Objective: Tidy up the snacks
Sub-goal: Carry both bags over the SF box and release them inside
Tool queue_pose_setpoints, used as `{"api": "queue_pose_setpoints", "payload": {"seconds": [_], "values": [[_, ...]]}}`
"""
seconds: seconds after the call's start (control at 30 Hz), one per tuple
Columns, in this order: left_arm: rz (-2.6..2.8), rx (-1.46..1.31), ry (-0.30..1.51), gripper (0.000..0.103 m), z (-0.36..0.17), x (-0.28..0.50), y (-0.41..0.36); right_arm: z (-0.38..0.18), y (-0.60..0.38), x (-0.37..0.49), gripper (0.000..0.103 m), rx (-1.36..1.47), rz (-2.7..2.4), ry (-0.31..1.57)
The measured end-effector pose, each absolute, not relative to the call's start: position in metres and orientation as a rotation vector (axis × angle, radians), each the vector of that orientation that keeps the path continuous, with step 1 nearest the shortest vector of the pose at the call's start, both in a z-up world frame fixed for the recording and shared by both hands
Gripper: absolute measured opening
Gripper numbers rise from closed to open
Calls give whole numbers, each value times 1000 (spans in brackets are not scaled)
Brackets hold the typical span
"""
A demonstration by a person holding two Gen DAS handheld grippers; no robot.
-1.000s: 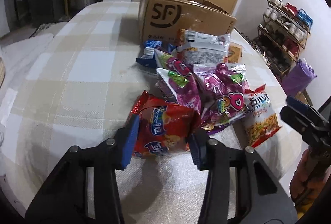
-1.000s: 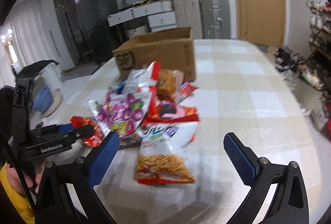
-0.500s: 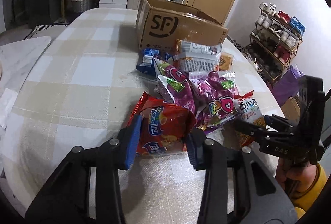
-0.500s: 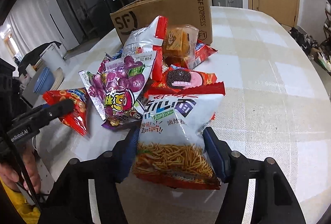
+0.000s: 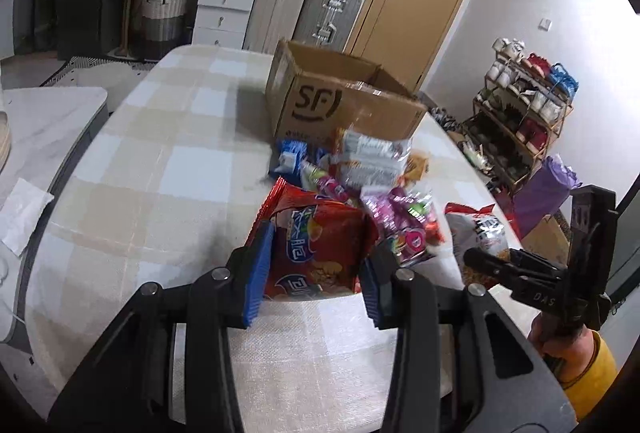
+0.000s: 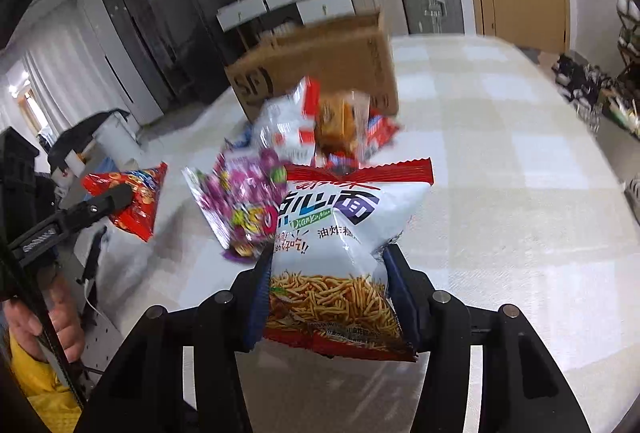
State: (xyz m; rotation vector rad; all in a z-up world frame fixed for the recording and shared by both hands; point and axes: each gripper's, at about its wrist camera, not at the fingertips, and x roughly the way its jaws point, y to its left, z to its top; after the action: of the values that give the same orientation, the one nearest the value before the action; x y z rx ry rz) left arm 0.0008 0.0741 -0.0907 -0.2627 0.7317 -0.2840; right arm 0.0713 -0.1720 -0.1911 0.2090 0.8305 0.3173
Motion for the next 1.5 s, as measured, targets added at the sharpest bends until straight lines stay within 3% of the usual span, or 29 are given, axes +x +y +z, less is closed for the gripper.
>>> {"api": "queue_pose_setpoints", "payload": {"seconds": [0.33, 0.57, 0.73, 1.0, 1.5], "values": [[-348, -271, 587, 37, -1, 30, 79, -89, -187, 79, 53, 214, 405, 633], [-367, -268, 513, 37, 67, 79, 76, -13, -185, 132, 53, 213, 488, 525], [-375, -282, 540, 37, 92, 132, 68, 10, -175, 186, 53, 232, 515, 525], [-349, -251, 649, 37, 70, 221, 30, 0, -150, 289, 53, 219, 508, 620], [-322, -255, 929, 37, -42, 346, -3, -103, -142, 375, 53, 192, 445, 857]]}}
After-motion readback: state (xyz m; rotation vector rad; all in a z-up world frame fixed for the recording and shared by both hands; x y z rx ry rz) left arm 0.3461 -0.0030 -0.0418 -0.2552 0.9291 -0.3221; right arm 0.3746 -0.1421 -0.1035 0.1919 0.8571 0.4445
